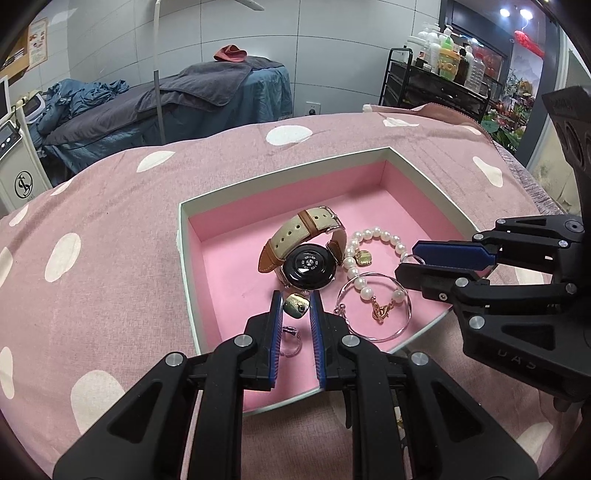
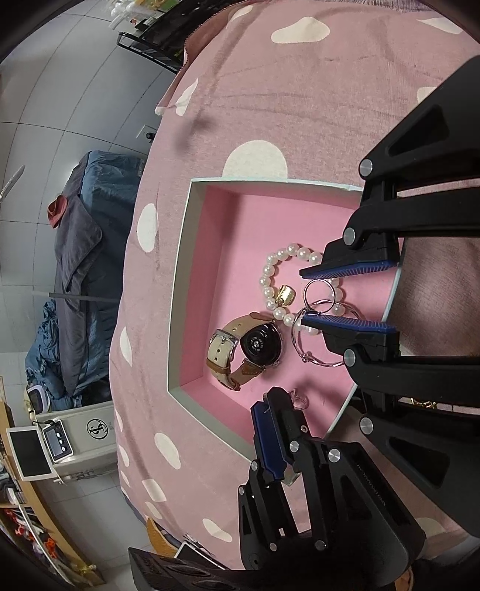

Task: Organize jewelry
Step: 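Carry the gold charm with the left tool into the box while the right tool drops the ring in, then open both tools and withdraw them from the box toward the remaining jewelry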

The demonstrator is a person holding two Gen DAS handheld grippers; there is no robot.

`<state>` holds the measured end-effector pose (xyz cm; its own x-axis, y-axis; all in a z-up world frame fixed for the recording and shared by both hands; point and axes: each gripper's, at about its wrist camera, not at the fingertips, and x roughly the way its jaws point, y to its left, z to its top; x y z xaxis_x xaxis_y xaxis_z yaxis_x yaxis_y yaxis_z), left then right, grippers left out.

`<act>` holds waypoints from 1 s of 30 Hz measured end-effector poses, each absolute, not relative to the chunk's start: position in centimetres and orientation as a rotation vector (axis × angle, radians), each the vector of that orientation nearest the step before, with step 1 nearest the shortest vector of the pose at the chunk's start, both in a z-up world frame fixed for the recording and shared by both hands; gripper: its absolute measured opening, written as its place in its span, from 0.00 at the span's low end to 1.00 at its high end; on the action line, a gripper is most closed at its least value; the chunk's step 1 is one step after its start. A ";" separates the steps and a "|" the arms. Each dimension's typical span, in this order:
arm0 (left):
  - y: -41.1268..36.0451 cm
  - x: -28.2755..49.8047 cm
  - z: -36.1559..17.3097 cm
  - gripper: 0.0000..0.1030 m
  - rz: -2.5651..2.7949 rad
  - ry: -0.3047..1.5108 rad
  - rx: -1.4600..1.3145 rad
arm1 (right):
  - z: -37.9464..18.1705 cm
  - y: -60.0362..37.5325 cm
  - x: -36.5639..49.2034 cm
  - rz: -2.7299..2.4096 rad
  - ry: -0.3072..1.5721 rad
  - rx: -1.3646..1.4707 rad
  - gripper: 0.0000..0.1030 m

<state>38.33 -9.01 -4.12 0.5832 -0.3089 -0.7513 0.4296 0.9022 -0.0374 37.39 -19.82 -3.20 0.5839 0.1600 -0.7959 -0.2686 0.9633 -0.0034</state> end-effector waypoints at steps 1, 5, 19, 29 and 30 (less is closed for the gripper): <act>-9.0 38.3 -4.1 0.15 -0.431 0.841 0.156 | -3.2 -19.9 37.4 0.251 0.912 -0.127 0.19; -9.1 38.3 -4.0 0.16 -0.424 0.837 0.159 | -3.2 -20.0 37.4 0.246 0.906 -0.122 0.20; -5.2 33.7 0.2 0.88 -0.332 0.655 0.123 | 0.1 -22.4 33.8 0.224 0.749 -0.048 0.57; -3.3 28.8 -1.6 0.93 -0.356 0.698 0.084 | -0.7 -23.5 29.1 0.249 0.784 -0.060 0.60; -3.3 28.4 -1.9 0.94 -0.360 0.705 0.084 | -1.0 -23.6 28.7 0.252 0.789 -0.061 0.60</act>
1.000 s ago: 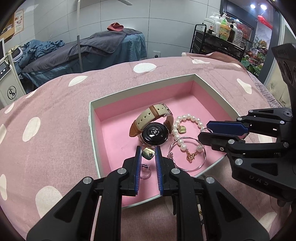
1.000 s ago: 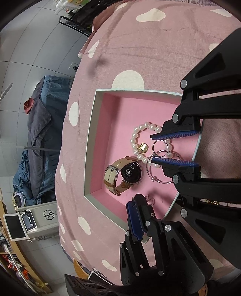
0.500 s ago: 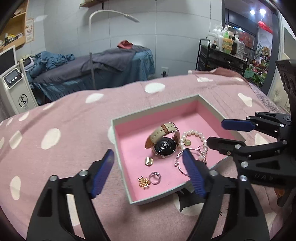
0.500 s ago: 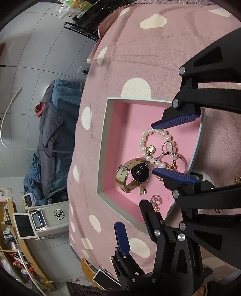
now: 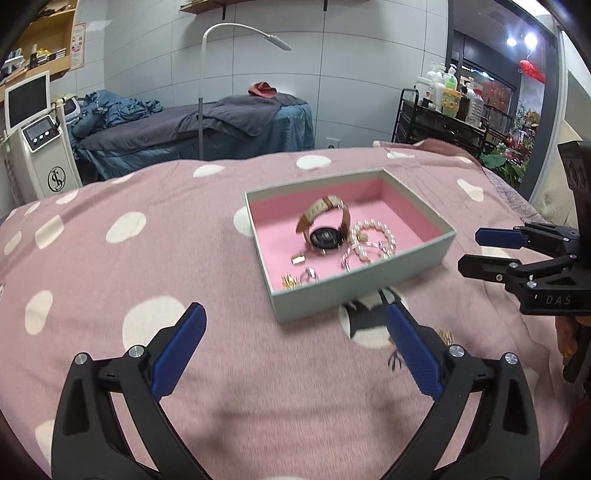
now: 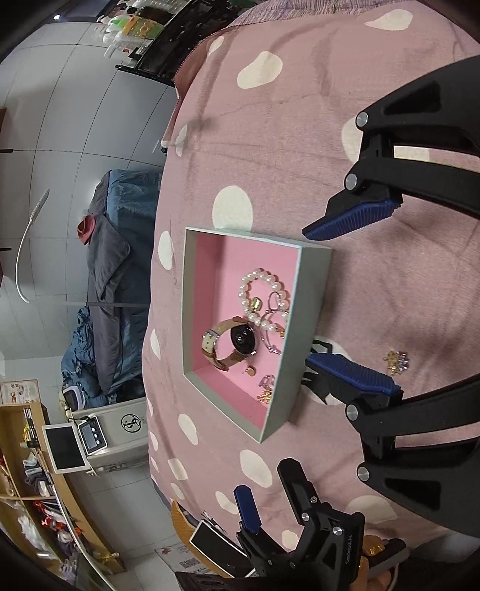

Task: Organize jewelry
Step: 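Open both tools and withdraw them from the box toward the remaining jewelry, then grasp the large gold ring with the left tool while the right tool grasps the sparkly brooch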

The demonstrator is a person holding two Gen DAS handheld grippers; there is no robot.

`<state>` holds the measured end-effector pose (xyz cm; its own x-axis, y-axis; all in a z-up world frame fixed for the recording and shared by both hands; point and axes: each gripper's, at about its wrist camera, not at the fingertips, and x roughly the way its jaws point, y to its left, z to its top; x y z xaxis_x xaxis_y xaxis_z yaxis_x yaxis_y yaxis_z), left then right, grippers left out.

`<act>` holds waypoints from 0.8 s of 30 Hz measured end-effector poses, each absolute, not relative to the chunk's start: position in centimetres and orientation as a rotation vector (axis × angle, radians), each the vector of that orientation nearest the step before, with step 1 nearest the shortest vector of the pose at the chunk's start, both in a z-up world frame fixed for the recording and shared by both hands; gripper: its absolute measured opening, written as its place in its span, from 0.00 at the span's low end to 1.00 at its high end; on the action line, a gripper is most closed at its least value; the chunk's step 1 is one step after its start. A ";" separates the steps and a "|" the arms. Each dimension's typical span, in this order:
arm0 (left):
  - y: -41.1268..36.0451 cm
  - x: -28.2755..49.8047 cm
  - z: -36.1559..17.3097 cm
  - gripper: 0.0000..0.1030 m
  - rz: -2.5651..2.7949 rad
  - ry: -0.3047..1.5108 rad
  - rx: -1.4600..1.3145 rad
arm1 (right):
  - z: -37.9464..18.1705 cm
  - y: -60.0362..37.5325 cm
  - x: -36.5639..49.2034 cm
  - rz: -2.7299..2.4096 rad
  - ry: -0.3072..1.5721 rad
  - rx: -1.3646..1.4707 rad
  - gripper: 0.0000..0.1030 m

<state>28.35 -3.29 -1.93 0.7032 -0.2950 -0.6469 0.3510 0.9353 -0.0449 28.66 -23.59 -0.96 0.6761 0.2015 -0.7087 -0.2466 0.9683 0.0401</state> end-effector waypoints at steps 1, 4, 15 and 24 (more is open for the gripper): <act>-3.3 28.0 -2.3 0.94 -0.364 0.712 0.086 | -1.2 -23.7 28.2 0.256 0.796 -0.060 0.60; -3.5 26.9 -3.2 0.94 -0.373 0.729 0.108 | -2.1 -23.7 27.1 0.269 0.820 -0.068 0.60; -5.6 25.0 -5.1 0.93 -0.436 0.762 0.159 | -5.0 -20.9 24.9 0.368 0.905 -0.163 0.47; -7.1 25.3 -5.7 0.87 -0.462 0.780 0.205 | -5.9 -19.3 26.2 0.363 0.929 -0.181 0.16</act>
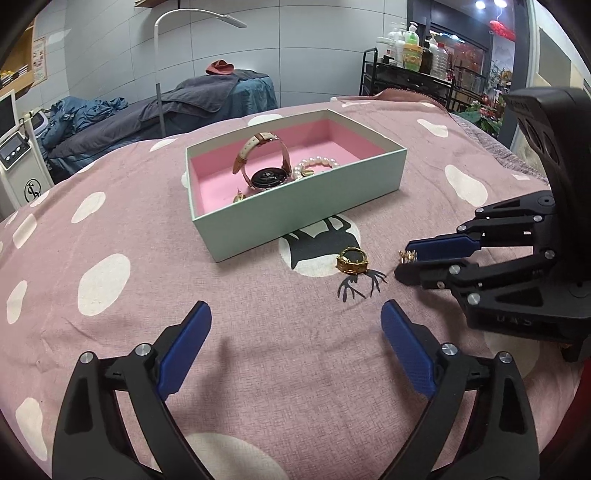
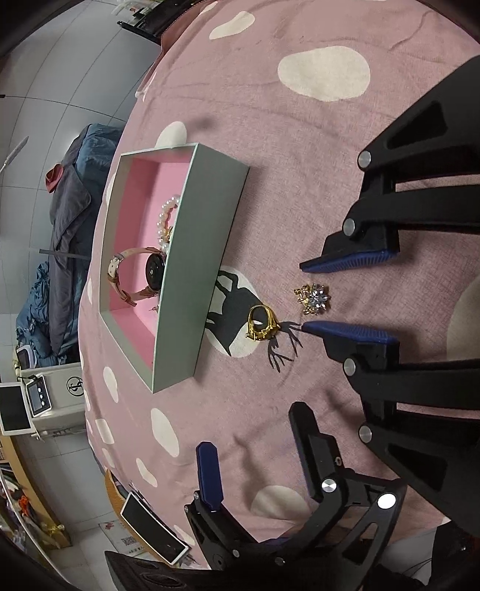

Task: Organize jewelry
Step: 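Grasp the large gold ring with the left tool while the right tool grasps the sparkly brooch, then carry the gold ring with the left tool into the box while the right tool carries the brooch in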

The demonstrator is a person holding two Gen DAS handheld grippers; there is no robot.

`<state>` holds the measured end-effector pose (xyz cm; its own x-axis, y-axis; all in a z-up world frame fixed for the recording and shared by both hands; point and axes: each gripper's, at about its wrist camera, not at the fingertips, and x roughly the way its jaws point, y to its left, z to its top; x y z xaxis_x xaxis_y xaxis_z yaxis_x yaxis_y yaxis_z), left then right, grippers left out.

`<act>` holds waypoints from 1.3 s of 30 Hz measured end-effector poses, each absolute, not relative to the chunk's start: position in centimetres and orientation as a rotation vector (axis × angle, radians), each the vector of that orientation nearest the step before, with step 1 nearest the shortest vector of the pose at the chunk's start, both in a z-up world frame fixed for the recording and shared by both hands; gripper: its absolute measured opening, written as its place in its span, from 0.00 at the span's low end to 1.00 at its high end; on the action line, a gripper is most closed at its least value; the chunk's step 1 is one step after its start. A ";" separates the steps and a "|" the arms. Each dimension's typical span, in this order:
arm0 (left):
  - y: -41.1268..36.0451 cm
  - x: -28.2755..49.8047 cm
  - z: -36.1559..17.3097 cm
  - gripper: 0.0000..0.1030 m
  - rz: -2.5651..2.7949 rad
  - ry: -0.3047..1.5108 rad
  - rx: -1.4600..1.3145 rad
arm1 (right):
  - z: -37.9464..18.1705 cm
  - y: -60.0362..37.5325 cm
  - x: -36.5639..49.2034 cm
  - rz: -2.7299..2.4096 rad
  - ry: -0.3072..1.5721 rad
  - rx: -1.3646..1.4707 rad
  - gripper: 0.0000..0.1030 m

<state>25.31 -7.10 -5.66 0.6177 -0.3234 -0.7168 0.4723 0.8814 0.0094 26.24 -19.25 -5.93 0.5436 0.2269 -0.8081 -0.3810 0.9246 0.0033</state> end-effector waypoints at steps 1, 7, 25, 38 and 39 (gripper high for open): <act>-7.3 25.4 -5.8 0.86 -0.464 0.785 0.210 | -6.0 -19.2 26.2 0.364 0.928 -0.185 0.16; -8.3 25.6 -6.1 0.79 -0.497 0.800 0.243 | -5.7 -19.6 25.9 0.357 0.920 -0.182 0.16; -11.6 28.7 -6.7 0.40 -0.618 0.891 0.200 | -4.7 -22.7 23.9 0.310 0.915 -0.107 0.16; -11.4 28.2 -6.6 0.24 -0.619 0.865 0.186 | -4.4 -22.6 23.6 0.321 0.909 -0.103 0.16; -11.3 28.1 -6.6 0.24 -0.618 0.864 0.180 | -4.4 -22.6 23.6 0.320 0.908 -0.103 0.16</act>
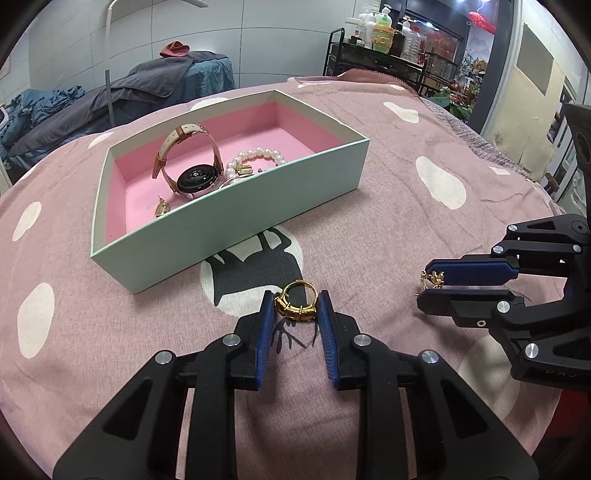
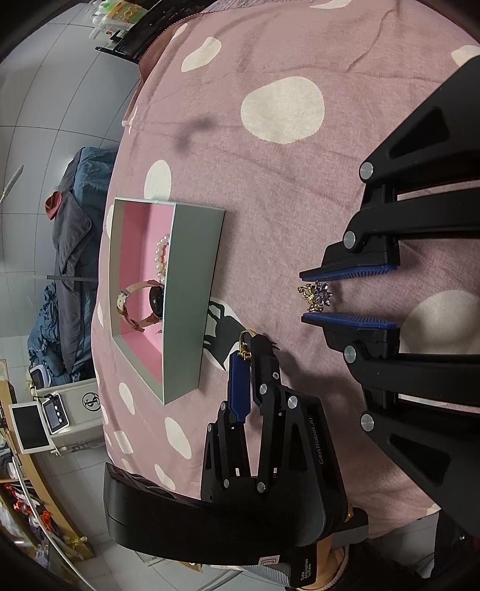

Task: Organize jewelry
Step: 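Carry the gold ring with the left tool into the box while the right tool carries the brooch in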

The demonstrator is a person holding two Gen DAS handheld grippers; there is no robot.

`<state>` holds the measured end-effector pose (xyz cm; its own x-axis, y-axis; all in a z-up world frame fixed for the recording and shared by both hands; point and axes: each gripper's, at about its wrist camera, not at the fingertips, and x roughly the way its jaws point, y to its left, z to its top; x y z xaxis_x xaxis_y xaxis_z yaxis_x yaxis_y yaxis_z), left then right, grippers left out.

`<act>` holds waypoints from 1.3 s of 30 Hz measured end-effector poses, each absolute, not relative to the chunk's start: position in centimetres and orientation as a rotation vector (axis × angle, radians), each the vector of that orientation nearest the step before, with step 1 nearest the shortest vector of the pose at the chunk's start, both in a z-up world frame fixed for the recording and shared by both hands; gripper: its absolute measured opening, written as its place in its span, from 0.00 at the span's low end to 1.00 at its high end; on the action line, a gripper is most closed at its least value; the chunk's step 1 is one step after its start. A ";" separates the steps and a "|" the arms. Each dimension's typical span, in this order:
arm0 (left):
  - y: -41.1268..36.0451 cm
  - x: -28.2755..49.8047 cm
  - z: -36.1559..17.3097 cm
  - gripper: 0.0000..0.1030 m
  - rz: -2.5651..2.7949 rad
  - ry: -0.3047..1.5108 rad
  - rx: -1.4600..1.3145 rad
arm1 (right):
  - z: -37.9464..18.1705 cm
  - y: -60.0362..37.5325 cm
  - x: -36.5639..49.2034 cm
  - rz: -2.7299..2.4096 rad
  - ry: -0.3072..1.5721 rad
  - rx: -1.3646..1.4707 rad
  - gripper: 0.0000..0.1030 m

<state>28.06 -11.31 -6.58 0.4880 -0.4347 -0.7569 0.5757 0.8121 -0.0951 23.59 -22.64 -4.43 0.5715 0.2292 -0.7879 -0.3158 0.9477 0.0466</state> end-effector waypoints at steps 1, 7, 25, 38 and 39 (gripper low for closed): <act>-11.2 27.9 -6.5 0.24 -0.617 0.863 0.174 | -4.4 -22.6 23.6 0.321 0.908 -0.102 0.16; -9.9 26.4 -5.9 0.24 -0.602 0.837 0.151 | -4.1 -22.1 23.2 0.337 0.892 -0.106 0.16; -6.8 25.7 -1.6 0.24 -0.566 0.731 0.096 | -0.9 -20.8 23.6 0.382 0.805 -0.114 0.16; -6.8 31.1 0.4 0.24 -0.507 0.704 0.113 | 1.7 -20.2 28.7 0.343 0.747 -0.111 0.16; -6.7 31.7 0.3 0.24 -0.505 0.713 0.106 | 1.7 -20.1 29.2 0.340 0.750 -0.109 0.16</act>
